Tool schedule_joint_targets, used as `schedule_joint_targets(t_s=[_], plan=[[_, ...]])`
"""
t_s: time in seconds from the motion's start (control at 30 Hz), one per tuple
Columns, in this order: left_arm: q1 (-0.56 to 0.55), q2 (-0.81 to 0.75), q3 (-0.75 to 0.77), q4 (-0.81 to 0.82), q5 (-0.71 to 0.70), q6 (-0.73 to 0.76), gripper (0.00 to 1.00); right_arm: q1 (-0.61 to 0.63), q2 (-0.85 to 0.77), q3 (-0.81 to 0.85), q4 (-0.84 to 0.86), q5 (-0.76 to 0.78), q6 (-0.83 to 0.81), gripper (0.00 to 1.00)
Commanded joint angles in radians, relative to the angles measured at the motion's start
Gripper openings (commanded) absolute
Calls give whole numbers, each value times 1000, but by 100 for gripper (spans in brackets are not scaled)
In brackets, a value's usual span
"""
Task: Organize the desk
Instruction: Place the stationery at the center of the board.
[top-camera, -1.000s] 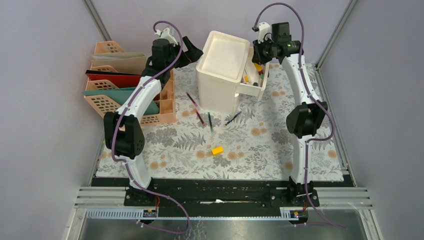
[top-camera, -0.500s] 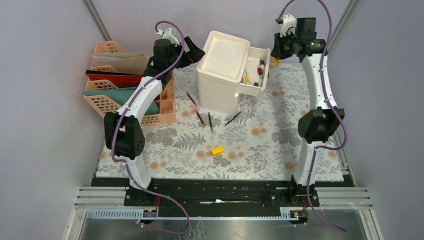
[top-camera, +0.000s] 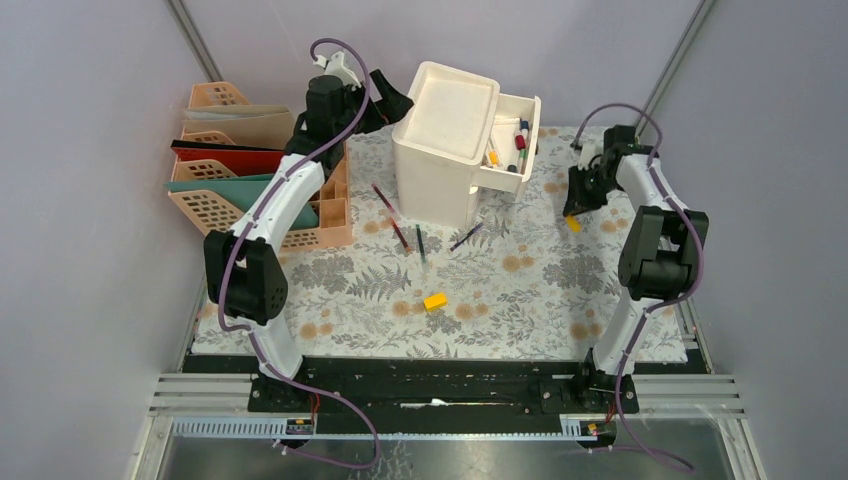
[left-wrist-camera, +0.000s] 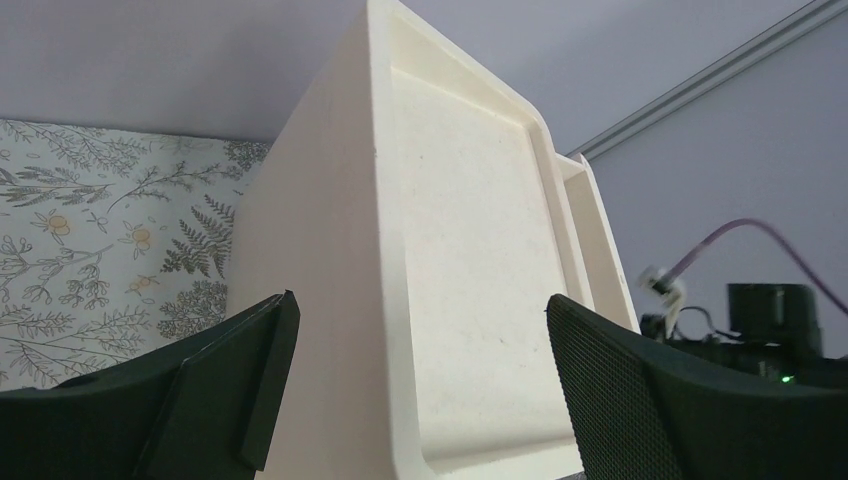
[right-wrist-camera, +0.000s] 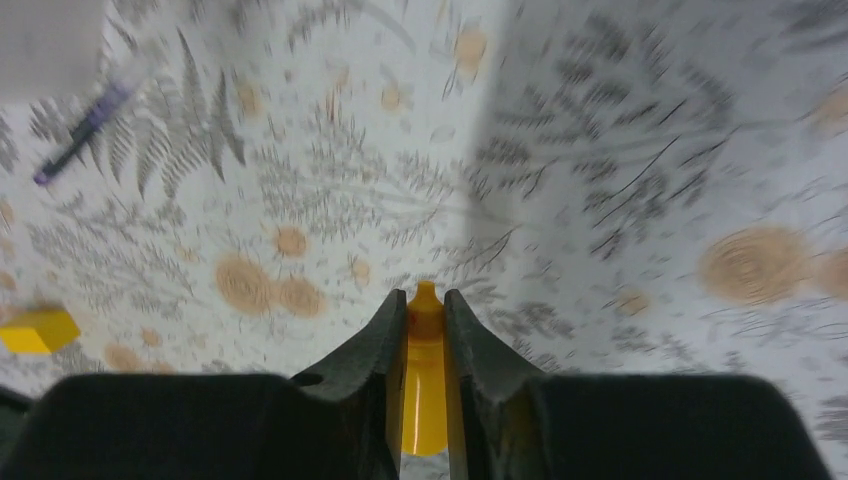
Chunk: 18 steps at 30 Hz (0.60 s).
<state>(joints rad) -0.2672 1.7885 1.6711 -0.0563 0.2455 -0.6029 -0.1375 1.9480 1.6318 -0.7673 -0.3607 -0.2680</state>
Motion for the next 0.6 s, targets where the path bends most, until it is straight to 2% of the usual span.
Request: schedule_joint_targets(t_s=[0.0,0.2,0.57], plan=[[-8,-42,10,27,-19,1,99,13,-35,-102,-7,-22,4,6],[-19,-54,-12,28,-39,1,99,14,-9,-168,-7,-22,4,6],[-20,-77,-40,31,-49,23,99,13,18,-94,-7,-22,4,6]])
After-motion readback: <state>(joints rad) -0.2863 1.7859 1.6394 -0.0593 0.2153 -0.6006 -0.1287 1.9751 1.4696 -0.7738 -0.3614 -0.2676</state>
